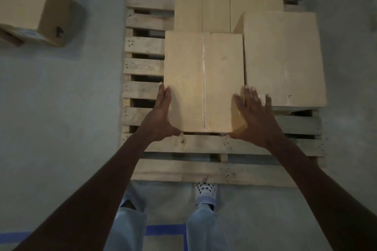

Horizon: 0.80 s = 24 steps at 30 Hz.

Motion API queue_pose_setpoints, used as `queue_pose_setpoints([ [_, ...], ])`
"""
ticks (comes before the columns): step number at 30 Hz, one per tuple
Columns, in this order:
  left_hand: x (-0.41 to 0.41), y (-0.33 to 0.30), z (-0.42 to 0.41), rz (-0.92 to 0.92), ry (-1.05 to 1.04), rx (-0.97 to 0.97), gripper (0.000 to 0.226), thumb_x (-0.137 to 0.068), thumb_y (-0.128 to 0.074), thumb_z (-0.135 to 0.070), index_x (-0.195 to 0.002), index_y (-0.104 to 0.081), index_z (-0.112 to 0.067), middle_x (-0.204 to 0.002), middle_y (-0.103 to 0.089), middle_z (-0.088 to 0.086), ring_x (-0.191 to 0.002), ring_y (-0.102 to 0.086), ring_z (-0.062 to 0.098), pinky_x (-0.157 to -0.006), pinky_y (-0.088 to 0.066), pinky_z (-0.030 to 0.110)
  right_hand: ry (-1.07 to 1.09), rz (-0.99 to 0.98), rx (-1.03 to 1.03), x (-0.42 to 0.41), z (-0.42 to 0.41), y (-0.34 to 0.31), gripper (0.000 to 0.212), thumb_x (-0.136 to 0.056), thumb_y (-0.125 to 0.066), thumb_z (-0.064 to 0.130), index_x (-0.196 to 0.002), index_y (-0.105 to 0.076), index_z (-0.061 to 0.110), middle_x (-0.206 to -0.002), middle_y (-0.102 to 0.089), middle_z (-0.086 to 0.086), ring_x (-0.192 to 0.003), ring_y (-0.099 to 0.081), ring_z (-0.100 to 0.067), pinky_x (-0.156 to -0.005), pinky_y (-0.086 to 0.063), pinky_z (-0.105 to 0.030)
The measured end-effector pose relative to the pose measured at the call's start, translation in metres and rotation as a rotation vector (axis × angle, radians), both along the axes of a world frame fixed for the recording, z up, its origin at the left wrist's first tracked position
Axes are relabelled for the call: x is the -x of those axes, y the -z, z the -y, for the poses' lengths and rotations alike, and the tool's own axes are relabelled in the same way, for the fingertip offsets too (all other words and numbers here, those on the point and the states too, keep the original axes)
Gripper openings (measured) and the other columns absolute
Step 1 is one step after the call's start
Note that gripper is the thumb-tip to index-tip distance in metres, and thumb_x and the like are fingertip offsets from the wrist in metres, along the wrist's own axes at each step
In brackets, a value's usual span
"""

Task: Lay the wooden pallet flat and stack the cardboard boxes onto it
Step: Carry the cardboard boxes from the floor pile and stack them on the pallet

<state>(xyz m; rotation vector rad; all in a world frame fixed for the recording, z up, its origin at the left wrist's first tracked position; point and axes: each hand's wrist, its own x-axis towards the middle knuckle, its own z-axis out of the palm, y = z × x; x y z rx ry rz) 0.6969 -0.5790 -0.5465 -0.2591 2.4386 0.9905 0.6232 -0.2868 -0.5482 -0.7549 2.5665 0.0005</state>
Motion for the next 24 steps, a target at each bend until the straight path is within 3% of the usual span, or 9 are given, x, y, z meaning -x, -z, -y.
queue_pose_setpoints([
  [3, 0.012, -0.002, -0.005, -0.067, -0.062, -0.036, 0.137, -0.066, -0.088, -0.026, -0.153, 0.018, -0.016, -0.16, 0.027, -0.004, -0.149, 0.003, 0.019, -0.118, -0.02, 0.04, 0.124, 0.044, 0.053, 0.016, -0.005, -0.003, 0.123, -0.074, -0.068, 0.068, -0.156, 0.006, 0.016, -0.162, 0.021, -0.009, -0.149, 0.019, -0.025, -0.119, 0.01, -0.048],
  [8, 0.019, 0.003, -0.001, -0.072, -0.081, -0.034, 0.135, -0.065, -0.089, -0.025, -0.154, 0.013, -0.018, -0.161, 0.022, -0.007, -0.149, 0.0, 0.019, -0.117, -0.021, 0.042, 0.132, 0.05, 0.141, 0.023, -0.009, -0.002, 0.122, -0.071, -0.071, 0.066, -0.157, -0.002, 0.014, -0.164, 0.014, -0.008, -0.151, 0.01, -0.024, -0.121, 0.0, -0.043],
  [13, 0.021, 0.008, 0.0, -0.076, -0.108, -0.075, 0.137, -0.062, -0.09, -0.024, -0.155, 0.01, -0.019, -0.161, 0.019, -0.01, -0.149, 0.001, 0.017, -0.118, -0.021, 0.045, 0.124, 0.011, 0.175, 0.023, -0.015, 0.003, 0.122, -0.063, -0.048, 0.079, -0.157, -0.011, 0.009, -0.164, 0.004, -0.011, -0.152, 0.0, -0.027, -0.12, -0.01, -0.047],
  [18, 0.043, 0.004, 0.002, -0.099, -0.112, -0.03, 0.136, -0.063, -0.09, -0.023, -0.154, 0.011, -0.019, -0.163, 0.016, -0.007, -0.15, 0.0, 0.018, -0.12, -0.018, 0.045, 0.189, -0.114, 0.254, 0.024, -0.008, 0.009, 0.104, -0.072, -0.044, 0.074, -0.145, -0.042, -0.001, -0.157, -0.032, -0.017, -0.142, -0.035, -0.035, -0.108, -0.04, -0.057],
  [21, 0.059, 0.004, 0.006, -0.072, -0.122, -0.036, 0.136, -0.063, -0.089, -0.02, -0.155, 0.011, -0.019, -0.162, 0.017, -0.008, -0.15, 0.002, 0.017, -0.12, -0.016, 0.042, 0.228, -0.222, 0.248, 0.026, 0.0, 0.013, 0.087, -0.076, -0.058, 0.064, -0.135, -0.054, 0.001, -0.148, -0.046, -0.017, -0.131, -0.05, -0.036, -0.095, -0.051, -0.056],
  [24, 0.066, 0.007, 0.008, -0.062, -0.096, -0.007, 0.137, -0.063, -0.089, -0.023, -0.155, 0.012, -0.018, -0.162, 0.02, -0.008, -0.15, 0.003, 0.017, -0.119, -0.015, 0.04, 0.248, -0.307, 0.247, 0.026, 0.002, 0.015, 0.078, -0.075, -0.072, 0.056, -0.133, -0.058, 0.005, -0.145, -0.051, -0.012, -0.127, -0.055, -0.035, -0.089, -0.053, -0.054],
])
